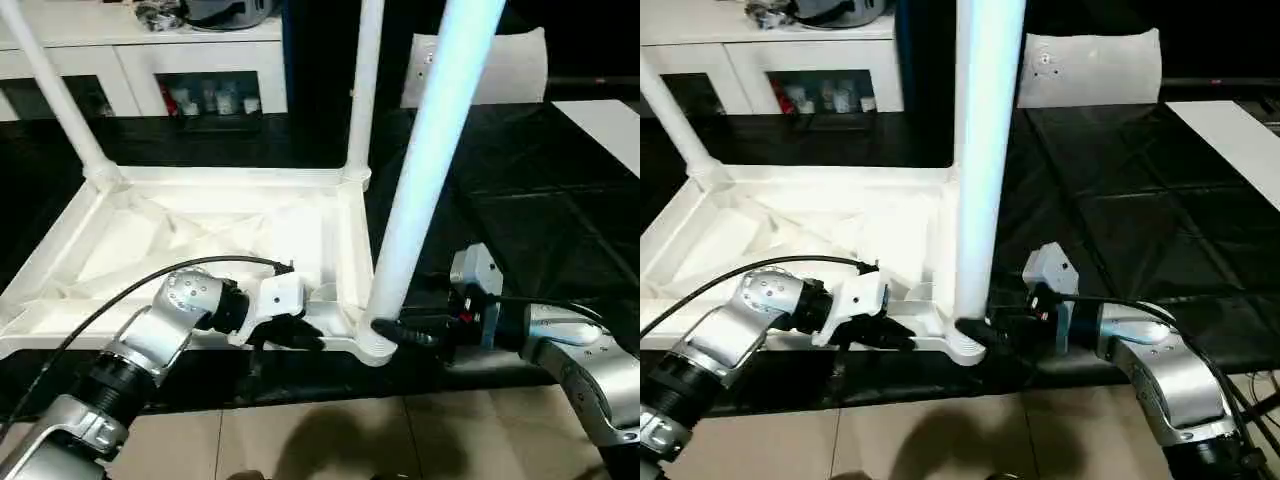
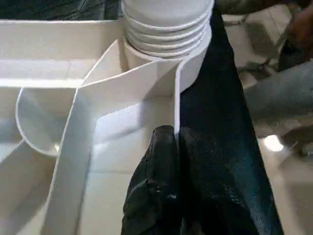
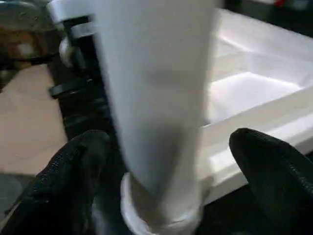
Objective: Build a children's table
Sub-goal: Rotate leg to tighten
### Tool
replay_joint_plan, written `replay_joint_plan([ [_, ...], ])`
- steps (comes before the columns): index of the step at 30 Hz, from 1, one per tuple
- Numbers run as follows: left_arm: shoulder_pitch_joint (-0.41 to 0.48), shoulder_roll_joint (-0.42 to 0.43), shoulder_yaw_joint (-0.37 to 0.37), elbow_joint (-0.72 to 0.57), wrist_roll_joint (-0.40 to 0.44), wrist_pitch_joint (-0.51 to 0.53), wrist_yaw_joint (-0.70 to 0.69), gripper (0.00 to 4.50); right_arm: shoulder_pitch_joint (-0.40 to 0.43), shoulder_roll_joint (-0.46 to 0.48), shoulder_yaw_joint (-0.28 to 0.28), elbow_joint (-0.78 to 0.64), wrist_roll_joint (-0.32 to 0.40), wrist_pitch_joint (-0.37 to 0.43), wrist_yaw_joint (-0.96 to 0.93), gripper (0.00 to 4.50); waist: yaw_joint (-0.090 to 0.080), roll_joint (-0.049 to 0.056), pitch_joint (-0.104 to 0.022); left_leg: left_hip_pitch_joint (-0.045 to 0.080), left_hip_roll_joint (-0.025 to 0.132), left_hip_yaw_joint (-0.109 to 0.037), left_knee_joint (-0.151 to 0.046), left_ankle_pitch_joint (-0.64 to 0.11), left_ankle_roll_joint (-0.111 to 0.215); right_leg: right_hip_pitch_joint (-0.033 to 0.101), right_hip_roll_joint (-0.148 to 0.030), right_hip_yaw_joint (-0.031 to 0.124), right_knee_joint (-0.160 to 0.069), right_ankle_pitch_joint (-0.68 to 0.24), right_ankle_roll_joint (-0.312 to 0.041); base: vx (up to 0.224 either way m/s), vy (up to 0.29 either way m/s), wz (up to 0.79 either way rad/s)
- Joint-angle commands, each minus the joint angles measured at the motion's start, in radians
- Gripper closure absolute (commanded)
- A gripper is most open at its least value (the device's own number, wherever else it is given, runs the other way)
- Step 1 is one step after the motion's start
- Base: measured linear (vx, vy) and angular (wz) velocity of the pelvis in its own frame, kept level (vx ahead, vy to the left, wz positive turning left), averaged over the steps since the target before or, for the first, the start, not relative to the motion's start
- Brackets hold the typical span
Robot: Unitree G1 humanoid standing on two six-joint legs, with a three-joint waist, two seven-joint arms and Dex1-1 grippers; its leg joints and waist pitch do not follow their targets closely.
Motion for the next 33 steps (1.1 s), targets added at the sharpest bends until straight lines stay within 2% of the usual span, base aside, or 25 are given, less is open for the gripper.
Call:
replay_joint_plan([
  [1, -0.006, -0.004, 0.033, 0.01, -0.022, 0.025, 0.02, 4.22, -0.009, -0.011, 0.008, -0.002, -0.009, -0.002, 0.017, 0.0, 0.002, -0.012, -0.057, 0.0, 0.048, -0.015, -0.07, -0.162, 0.066, 0.052, -0.079, 0.054, -0.086, -0.448, -0.073, 0.0, 0.0, 0.0],
  [6, -0.013, -0.007, 0.026, 0.034, -0.001, -0.009, 0.033, 3.71, -0.009, -0.016, 0.013, 0.011, -0.018, -0.021, 0.015, 0.0, 0.002, -0.012, -0.059, -0.002, 0.046, -0.017, -0.069, -0.156, 0.069, 0.054, -0.079, 0.054, -0.085, -0.43, -0.072, 0.0, 0.0, 0.0],
  [15, -0.018, -0.01, 0.016, 0.052, -0.006, -0.026, -0.005, 3.71, -0.009, -0.02, 0.012, 0.017, -0.026, -0.025, 0.024, 0.0, 0.002, -0.009, -0.06, -0.003, 0.047, -0.018, -0.07, -0.155, 0.07, 0.055, -0.079, 0.054, -0.084, -0.418, -0.076, 0.0, 0.0, 0.0],
  [16, -0.017, -0.009, 0.014, 0.054, -0.005, -0.026, -0.009, 3.96, -0.009, -0.02, 0.013, 0.018, -0.026, -0.027, 0.023, 0.0, 0.002, -0.01, -0.06, -0.003, 0.047, -0.017, -0.07, -0.154, 0.071, 0.055, -0.078, 0.054, -0.084, -0.415, -0.077, 0.0, 0.0, 0.0],
  [20, -0.019, -0.008, 0.016, 0.061, -0.008, -0.025, -0.023, 4.09, -0.012, -0.022, 0.016, 0.022, -0.031, -0.03, 0.023, 0.0, 0.001, -0.011, -0.06, -0.002, 0.047, -0.017, -0.07, -0.156, 0.072, 0.055, -0.079, 0.054, -0.084, -0.418, -0.079, 0.0, 0.0, 0.0],
  [24, -0.023, 0.002, 0.006, 0.067, -0.001, -0.034, -0.048, 4.43, -0.021, -0.022, 0.018, 0.036, -0.036, -0.036, 0.03, 0.0, 0.001, -0.01, -0.059, -0.002, 0.046, -0.017, -0.07, -0.162, 0.069, 0.055, -0.079, 0.053, -0.085, -0.429, -0.078, 0.0, 0.0, 0.0],
  [28, -0.028, 0.019, -0.019, 0.072, 0.019, -0.082, -0.091, 4.49, -0.054, -0.02, 0.022, 0.082, -0.034, -0.049, 0.066, 0.0, -0.003, -0.009, -0.061, -0.004, 0.047, -0.018, -0.069, -0.151, 0.074, 0.057, -0.078, 0.054, -0.081, -0.4, -0.089, 0.0, 0.0, 0.0],
  [29, -0.029, 0.02, -0.02, 0.072, 0.018, -0.094, -0.102, 4.5, -0.062, -0.02, 0.025, 0.091, -0.029, -0.051, 0.081, 0.17, -0.002, -0.009, -0.062, -0.004, 0.048, -0.018, -0.068, -0.147, 0.075, 0.057, -0.079, 0.054, -0.078, -0.385, -0.096, 0.0, 0.0, 0.0],
  [32, -0.031, 0.025, -0.026, 0.063, 0.013, -0.108, -0.133, 4.5, -0.078, -0.022, 0.038, 0.111, -0.016, -0.044, 0.126, 0.17, 0.003, -0.009, -0.065, -0.004, 0.051, -0.016, -0.067, -0.125, 0.082, 0.058, -0.079, 0.056, -0.071, -0.341, -0.116, 0.0, 0.0, 0.0],
  [33, -0.033, 0.027, -0.028, 0.061, 0.013, -0.112, -0.142, 4.5, -0.083, -0.024, 0.043, 0.116, -0.01, -0.038, 0.143, 0.45, 0.004, -0.01, -0.064, -0.005, 0.052, -0.016, -0.067, -0.126, 0.085, 0.058, -0.08, 0.056, -0.07, -0.335, -0.122, 0.0, 0.0, 0.0],
])
